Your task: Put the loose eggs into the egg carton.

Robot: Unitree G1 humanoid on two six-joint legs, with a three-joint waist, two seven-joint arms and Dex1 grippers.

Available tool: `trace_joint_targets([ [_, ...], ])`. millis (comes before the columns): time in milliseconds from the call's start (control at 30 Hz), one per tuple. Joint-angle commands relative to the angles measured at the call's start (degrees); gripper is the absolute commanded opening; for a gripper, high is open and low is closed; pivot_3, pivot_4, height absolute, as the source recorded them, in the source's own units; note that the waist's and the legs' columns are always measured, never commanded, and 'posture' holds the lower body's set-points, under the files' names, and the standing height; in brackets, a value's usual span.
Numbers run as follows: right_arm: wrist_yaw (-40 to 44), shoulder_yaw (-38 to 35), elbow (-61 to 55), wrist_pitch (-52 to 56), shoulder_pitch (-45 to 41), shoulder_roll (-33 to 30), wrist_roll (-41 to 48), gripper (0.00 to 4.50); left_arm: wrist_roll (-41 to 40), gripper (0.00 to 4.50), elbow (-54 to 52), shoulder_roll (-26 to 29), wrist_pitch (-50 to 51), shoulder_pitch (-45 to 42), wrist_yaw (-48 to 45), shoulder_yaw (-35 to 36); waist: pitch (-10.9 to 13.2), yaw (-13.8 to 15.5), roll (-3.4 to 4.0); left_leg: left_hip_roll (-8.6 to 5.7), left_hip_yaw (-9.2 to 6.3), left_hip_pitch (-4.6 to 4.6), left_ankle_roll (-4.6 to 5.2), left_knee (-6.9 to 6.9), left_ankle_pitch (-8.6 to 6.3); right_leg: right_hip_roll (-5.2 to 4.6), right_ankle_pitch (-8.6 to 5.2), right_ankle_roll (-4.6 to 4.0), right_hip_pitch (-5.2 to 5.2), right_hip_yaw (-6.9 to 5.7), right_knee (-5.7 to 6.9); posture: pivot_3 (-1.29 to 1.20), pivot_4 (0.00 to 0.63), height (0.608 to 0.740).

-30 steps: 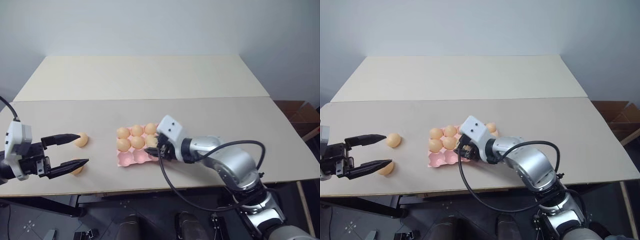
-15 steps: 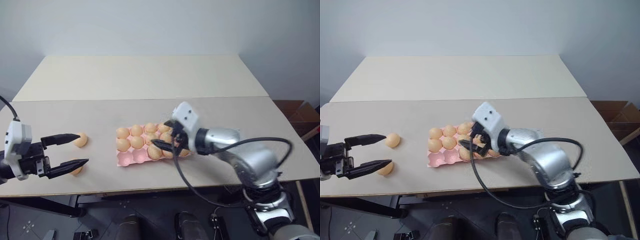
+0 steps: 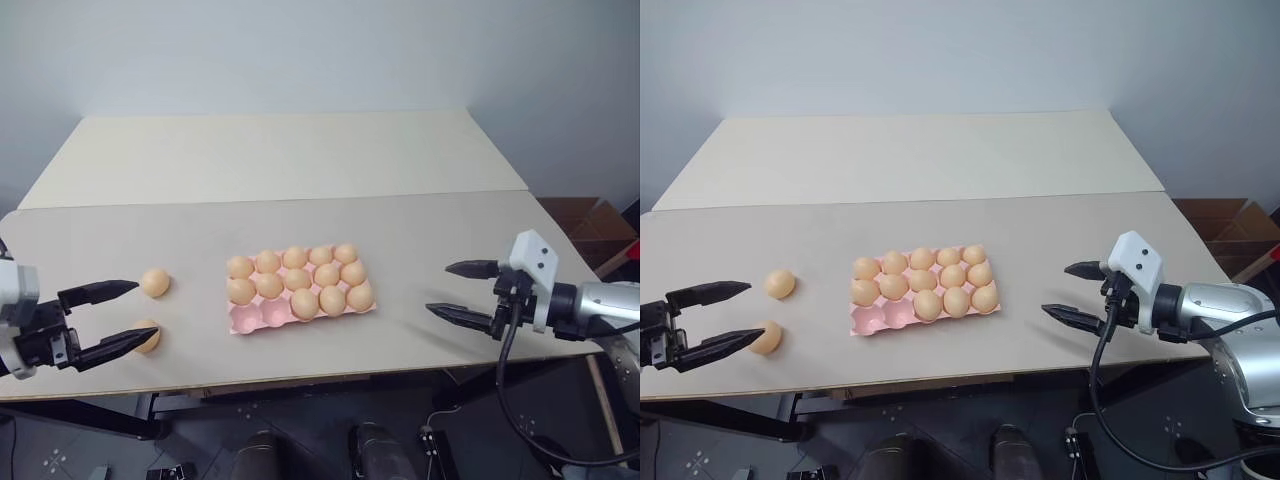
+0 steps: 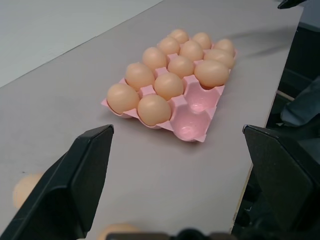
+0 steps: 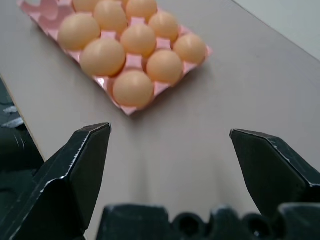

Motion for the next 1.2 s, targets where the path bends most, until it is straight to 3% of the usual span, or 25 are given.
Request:
trace_joint_targets([
  [33,0.58,-0.90,-0.75,-3.12,-2.33,-0.39,1.59,4.46,2.19,4.50,-1.19,1.33,4.96,2.15,6.25,2.69,0.00,-0.03,0.00,0.00,0.00,0.05,0.00,-0.01,0.00,0.00,0.00,0.00,0.00,0.02,0.03,0.00,0.150,0.740],
  [133,0.97,-0.34,-1.49,-3.56,-3.07,-0.48,2.59,4.46,4.81,4.50,-5.41,3.72,16.16,5.73,14.91,2.68,0.02,0.24,-0.03,0.00,-0.02,0.04,0.00,-0.06,0.00,0.00,-0.01,0.01,-0.01,0.01,0.02,0.00,0.150,0.740],
  [300,0.74,-0.33,-2.38,-2.97,-3.44,-0.78,4.20,4.46,1.16,4.50,-13.82,0.89,32.82,3.92,28.84,2.37,0.04,1.12,-0.07,-0.07,-0.06,-0.14,-0.01,-0.08,-0.01,-0.12,0.04,0.07,-0.10,0.08,-0.07,0.00,0.150,0.740],
  [467,0.08,-0.17,-2.61,-2.55,-4.65,-1.09,5.34,4.46,3.04,4.50,-15.96,-3.62,36.19,-0.07,37.94,-2.92,0.04,1.30,-0.08,-0.10,-0.14,-0.07,-0.01,-0.07,-0.01,-0.09,0.12,-0.01,-0.04,0.13,-0.08,0.00,0.150,0.740],
  [633,-0.94,-0.73,-3.51,-1.76,-4.83,-0.99,6.63,4.46,3.16,4.50,-14.76,-4.18,40.59,-5.46,42.59,-8.37,0.04,1.50,-0.09,-0.10,-0.06,-0.04,-0.01,-0.07,0.00,-0.04,0.17,-0.13,-0.02,0.07,-0.01,0.00,0.150,0.740],
  [833,-3.92,-2.06,-5.02,0.42,-5.07,-1.03,8.80,4.50,3.64,3.38,-12.80,-3.68,43.04,-8.63,43.54,-14.18,0.04,1.30,-0.12,-0.14,-0.07,-0.07,-0.01,-0.07,0.00,-0.07,0.31,-0.23,-0.01,0.12,-0.07,0.00,0.150,0.740],
  [1000,-5.47,-2.02,-5.20,1.34,-5.49,-1.49,9.87,4.50,3.33,1.86,-13.22,-2.64,42.86,-9.51,42.63,-12.87,0.04,1.32,-0.12,-0.12,-0.08,-0.06,-0.01,-0.07,0.00,-0.05,0.27,-0.29,-0.01,0.08,-0.04,0.00,0.150,0.740],
  [1200,-7.25,-1.98,-5.43,1.92,-5.83,-1.37,10.74,4.50,2.22,1.86,-11.76,0.64,38.80,-10.58,36.67,-10.10,0.04,1.41,-0.12,-0.13,-0.05,-0.07,-0.01,-0.07,0.00,-0.06,0.26,-0.32,-0.02,0.08,-0.06,0.00,0.150,0.740],
])
